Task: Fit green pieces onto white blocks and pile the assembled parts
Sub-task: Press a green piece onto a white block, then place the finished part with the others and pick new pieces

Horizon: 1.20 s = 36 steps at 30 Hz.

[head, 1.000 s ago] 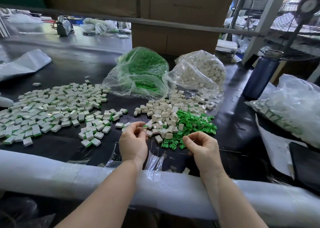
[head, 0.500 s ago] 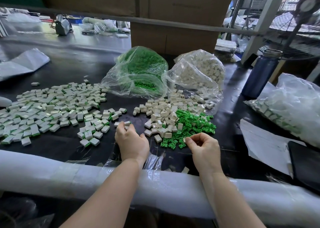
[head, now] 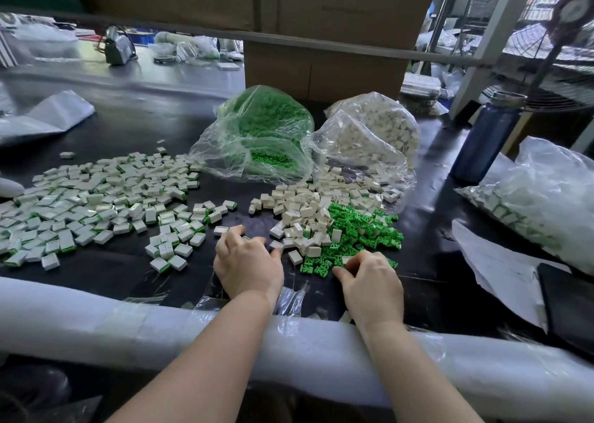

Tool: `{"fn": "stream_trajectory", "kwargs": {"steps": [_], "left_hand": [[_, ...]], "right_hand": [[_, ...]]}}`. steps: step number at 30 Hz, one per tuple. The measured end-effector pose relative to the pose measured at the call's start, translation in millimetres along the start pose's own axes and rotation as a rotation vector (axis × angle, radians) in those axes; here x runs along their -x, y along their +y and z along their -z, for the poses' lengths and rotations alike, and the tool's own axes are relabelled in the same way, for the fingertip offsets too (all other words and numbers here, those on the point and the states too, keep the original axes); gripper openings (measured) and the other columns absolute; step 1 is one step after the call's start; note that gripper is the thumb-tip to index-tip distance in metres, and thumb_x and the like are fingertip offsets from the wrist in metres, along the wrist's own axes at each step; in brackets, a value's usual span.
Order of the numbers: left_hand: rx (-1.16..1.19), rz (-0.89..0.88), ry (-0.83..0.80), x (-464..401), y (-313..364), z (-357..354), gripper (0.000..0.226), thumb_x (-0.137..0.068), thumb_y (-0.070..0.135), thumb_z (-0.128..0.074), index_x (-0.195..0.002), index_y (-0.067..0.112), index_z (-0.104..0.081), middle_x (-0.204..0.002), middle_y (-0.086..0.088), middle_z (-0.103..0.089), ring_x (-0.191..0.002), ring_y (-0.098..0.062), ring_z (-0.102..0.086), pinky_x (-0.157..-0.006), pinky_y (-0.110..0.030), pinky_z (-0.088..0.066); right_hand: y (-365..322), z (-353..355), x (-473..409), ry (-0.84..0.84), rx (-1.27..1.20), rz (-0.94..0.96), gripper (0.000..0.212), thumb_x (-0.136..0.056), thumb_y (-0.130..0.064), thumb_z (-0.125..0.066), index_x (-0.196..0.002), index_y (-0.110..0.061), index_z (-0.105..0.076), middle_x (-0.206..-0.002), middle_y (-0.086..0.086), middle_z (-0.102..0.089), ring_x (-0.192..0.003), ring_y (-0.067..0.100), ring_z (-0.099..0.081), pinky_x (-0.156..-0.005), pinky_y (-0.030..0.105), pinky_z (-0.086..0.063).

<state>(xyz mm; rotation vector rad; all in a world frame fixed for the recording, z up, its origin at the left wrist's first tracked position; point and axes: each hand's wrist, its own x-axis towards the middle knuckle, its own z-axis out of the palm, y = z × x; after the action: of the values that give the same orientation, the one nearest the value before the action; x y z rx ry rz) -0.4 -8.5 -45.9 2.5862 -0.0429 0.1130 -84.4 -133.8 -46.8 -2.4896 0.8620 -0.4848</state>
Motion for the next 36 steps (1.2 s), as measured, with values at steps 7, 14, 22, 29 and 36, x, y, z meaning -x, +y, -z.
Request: {"fn": "stream_trajectory", "kwargs": {"steps": [7,14,22,29,36], "left_hand": [[0.0,0.002,-0.01,0,2,-1,0.033,-0.091,0.046,-0.049,-0.122,0.035,-0.057,-0.146,0.0,-0.03,-0.135,-0.024,-0.018,-0.11,-0.039,-0.021],[0.091,-0.038,0.064,2,2,1,0.013,-0.087,0.037,-0.061,-0.099,0.032,-0.058,-0.108,0.007,-0.058,-0.111,-0.02,-0.041,-0.09,-0.035,-0.028],[0.659,-0.238,-0.048,8,3,4,0.015,-0.082,0.013,-0.068,-0.087,0.027,-0.063,-0.077,0.014,-0.061,-0.073,-0.002,-0.059,-0.066,-0.007,-0.046],[0.784,-0.261,-0.187,10,3,2,0.021,-0.081,0.009,-0.069,-0.078,0.029,-0.061,-0.078,0.006,-0.066,-0.074,-0.005,-0.062,-0.071,-0.011,-0.051],[0.951,-0.217,-0.36,12,5,5,0.015,-0.087,0.003,-0.061,-0.098,0.011,-0.068,-0.083,-0.004,-0.066,-0.075,-0.008,-0.062,-0.073,-0.016,-0.054]], "right_hand": [[0,2,1,-0.006,-0.082,0.023,0.019,-0.084,-0.032,-0.066,-0.084,-0.02,-0.051,-0.086,-0.007,-0.049,-0.081,0.012,-0.045,-0.072,0.023,-0.033],[2,5,3,-0.006,-0.207,0.089,0.018,-0.082,-0.019,-0.07,-0.079,-0.02,-0.052,-0.071,-0.012,-0.053,-0.074,0.014,-0.053,-0.069,0.026,-0.039],[5,4,1,0.004,-0.395,0.143,0.007,-0.082,-0.012,-0.07,-0.082,-0.019,-0.066,-0.067,-0.017,-0.056,-0.065,-0.001,-0.051,-0.064,0.011,-0.04],[7,1,0,0.016,-0.442,0.128,0.014,-0.081,-0.012,-0.071,-0.077,-0.023,-0.063,-0.07,-0.015,-0.061,-0.07,0.002,-0.057,-0.069,0.017,-0.045],[6,3,-1,0.011,-0.543,0.129,0.017,-0.079,-0.009,-0.072,-0.075,-0.022,-0.064,-0.07,-0.012,-0.064,-0.067,0.001,-0.06,-0.064,0.009,-0.045]]}}
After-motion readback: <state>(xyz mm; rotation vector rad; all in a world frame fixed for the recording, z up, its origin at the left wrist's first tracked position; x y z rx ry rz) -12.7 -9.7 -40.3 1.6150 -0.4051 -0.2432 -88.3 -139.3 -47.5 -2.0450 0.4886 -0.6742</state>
